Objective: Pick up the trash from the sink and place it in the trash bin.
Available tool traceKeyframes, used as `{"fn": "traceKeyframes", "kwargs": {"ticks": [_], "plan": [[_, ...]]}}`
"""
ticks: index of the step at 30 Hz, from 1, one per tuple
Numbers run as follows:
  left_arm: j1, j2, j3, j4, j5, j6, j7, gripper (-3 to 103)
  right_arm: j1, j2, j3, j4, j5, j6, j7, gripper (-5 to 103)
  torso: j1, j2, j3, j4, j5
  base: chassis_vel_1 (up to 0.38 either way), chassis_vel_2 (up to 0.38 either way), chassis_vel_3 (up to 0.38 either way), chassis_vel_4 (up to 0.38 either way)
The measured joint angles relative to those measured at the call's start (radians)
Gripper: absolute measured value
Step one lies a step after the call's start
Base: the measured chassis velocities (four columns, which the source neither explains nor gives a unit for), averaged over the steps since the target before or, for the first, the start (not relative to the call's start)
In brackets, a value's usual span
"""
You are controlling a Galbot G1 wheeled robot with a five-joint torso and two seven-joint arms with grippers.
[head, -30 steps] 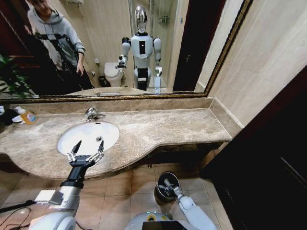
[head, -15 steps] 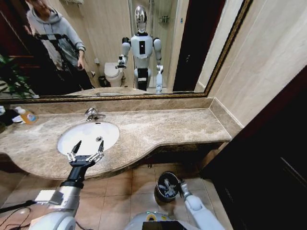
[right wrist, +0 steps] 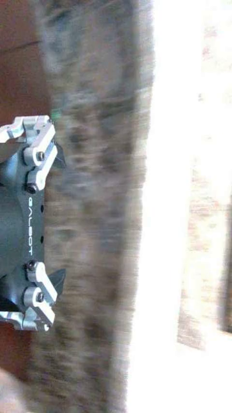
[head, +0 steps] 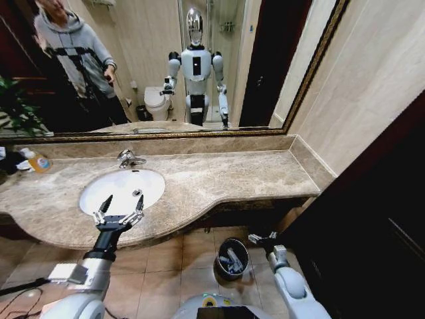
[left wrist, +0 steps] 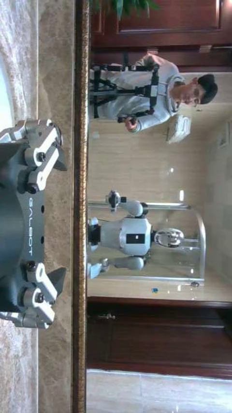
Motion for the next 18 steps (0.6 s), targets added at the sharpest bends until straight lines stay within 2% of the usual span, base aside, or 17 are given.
{"fn": "traceKeyframes", "kwargs": {"ticks": [2, 6, 14, 18], "plan": [[0.000, 0.000, 0.000, 0.000, 0.000, 0.000, 0.000, 100, -0.047, 0.003, 0.007, 0.109, 0.001, 0.017, 0.007, 100, 0.000, 0.000, 0.000, 0.0000, -0.0002, 0.000, 0.000, 0.000, 0.000], [0.000, 0.000, 0.000, 0.000, 0.000, 0.000, 0.000, 100, -0.089, 0.016, 0.004, 0.214, 0.020, 0.035, 0.017, 100, 0.000, 0.000, 0.000, 0.0000, -0.0002, 0.000, 0.000, 0.000, 0.000], [0.000, 0.000, 0.000, 0.000, 0.000, 0.000, 0.000, 100, -0.113, 0.040, -0.002, 0.361, 0.046, 0.048, 0.018, 100, 0.000, 0.000, 0.000, 0.0000, -0.0002, 0.000, 0.000, 0.000, 0.000], [0.000, 0.000, 0.000, 0.000, 0.000, 0.000, 0.000, 100, -0.114, 0.050, -0.007, 0.416, 0.044, 0.028, 0.019, 100, 0.000, 0.000, 0.000, 0.0000, -0.0002, 0.000, 0.000, 0.000, 0.000]]}}
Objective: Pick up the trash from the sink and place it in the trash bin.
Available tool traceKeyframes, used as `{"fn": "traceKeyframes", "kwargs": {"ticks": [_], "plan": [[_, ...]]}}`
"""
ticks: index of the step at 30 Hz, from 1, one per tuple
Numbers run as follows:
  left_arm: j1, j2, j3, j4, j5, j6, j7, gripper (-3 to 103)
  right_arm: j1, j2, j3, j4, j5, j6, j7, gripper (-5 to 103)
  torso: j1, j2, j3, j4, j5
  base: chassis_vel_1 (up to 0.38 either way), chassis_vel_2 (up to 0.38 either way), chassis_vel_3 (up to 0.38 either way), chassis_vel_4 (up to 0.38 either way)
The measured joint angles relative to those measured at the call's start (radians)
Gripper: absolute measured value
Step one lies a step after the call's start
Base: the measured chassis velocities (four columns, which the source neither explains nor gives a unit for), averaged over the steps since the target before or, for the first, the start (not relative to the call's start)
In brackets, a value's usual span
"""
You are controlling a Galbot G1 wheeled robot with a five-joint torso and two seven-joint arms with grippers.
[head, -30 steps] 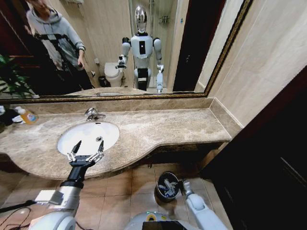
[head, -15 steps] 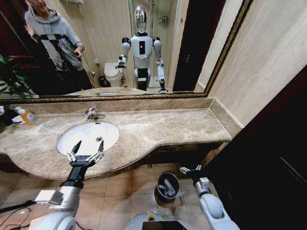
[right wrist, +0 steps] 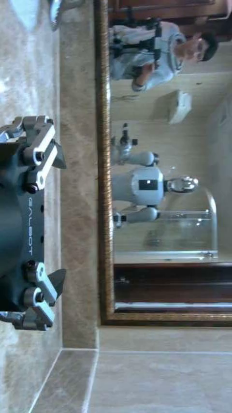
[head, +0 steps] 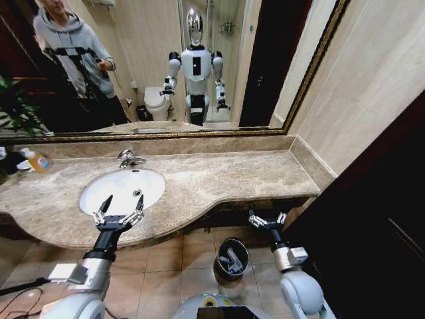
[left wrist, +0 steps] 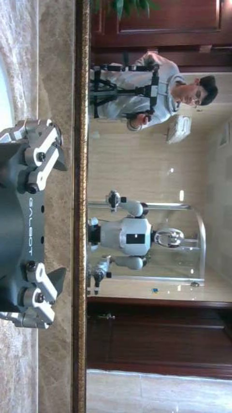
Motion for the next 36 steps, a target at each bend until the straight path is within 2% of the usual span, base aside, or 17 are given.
{"fn": "traceKeyframes", "kwargs": {"ticks": [9, 36], "plan": [[0.000, 0.000, 0.000, 0.000, 0.000, 0.000, 0.000, 100, 0.009, 0.041, -0.022, 0.019, -0.061, -0.010, -0.011, 100, 0.000, 0.000, 0.000, 0.0000, 0.0000, 0.000, 0.000, 0.000, 0.000], [0.000, 0.000, 0.000, 0.000, 0.000, 0.000, 0.000, 100, 0.011, 0.038, -0.019, 0.015, -0.076, -0.011, -0.013, 100, 0.000, 0.000, 0.000, 0.0000, 0.0000, 0.000, 0.000, 0.000, 0.000]]}}
